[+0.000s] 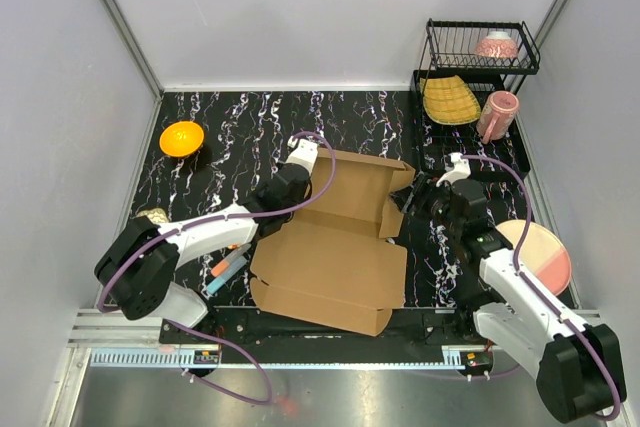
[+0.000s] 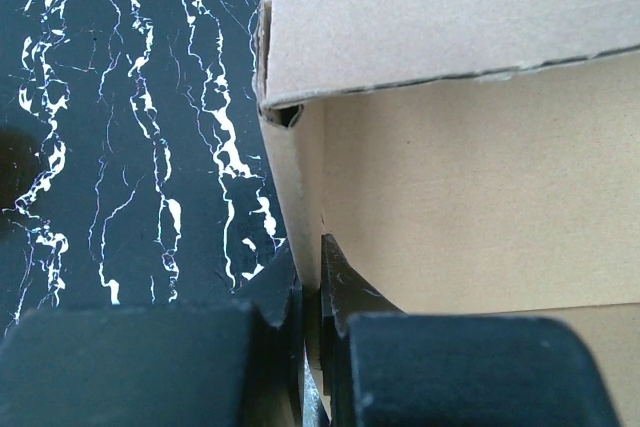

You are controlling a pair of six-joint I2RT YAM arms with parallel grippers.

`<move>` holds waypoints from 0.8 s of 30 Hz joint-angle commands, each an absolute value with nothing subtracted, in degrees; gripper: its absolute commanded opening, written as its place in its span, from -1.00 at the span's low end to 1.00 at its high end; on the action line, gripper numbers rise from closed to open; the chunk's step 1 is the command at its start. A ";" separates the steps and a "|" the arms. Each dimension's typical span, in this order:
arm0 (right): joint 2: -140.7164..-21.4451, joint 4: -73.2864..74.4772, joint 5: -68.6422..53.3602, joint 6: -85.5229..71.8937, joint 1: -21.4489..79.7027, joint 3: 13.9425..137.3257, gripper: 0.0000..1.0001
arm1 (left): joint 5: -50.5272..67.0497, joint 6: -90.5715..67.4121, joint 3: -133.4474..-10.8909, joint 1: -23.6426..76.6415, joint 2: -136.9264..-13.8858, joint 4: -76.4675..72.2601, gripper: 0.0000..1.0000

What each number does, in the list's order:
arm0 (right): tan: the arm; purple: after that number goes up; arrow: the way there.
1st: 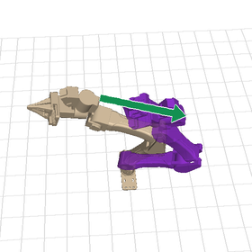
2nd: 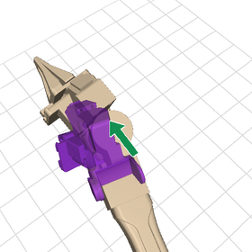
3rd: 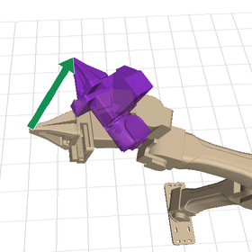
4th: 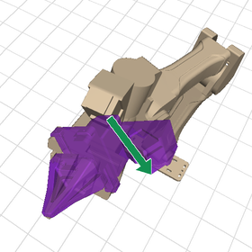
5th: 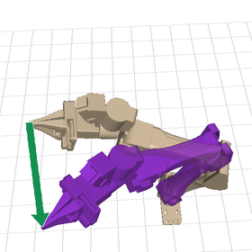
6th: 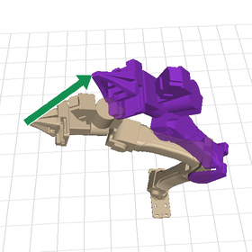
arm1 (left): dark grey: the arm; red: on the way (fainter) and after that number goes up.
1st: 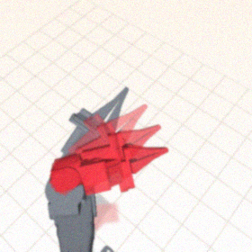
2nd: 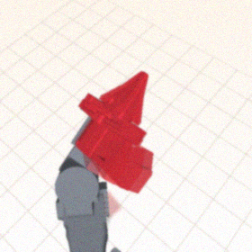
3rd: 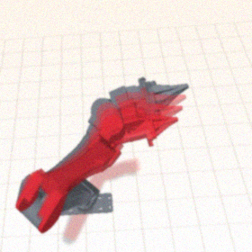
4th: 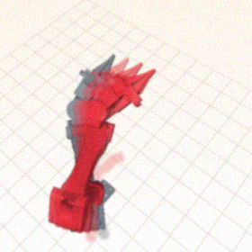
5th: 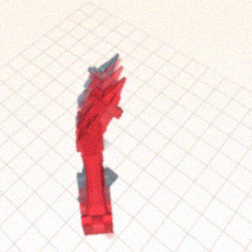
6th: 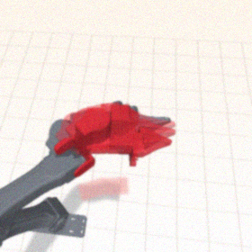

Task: Fold the paper box

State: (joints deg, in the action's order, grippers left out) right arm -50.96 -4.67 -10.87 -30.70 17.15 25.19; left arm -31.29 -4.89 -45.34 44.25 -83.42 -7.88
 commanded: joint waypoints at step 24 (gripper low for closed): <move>-65.20 -10.90 -8.88 -28.92 17.32 28.91 0.41 | -29.09 -1.50 -43.33 46.05 -82.35 -13.71 -1.00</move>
State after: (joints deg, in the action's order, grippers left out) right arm -61.98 -9.93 -9.15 -30.46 17.19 26.26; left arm -30.85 -4.12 -44.12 44.88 -83.42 -10.31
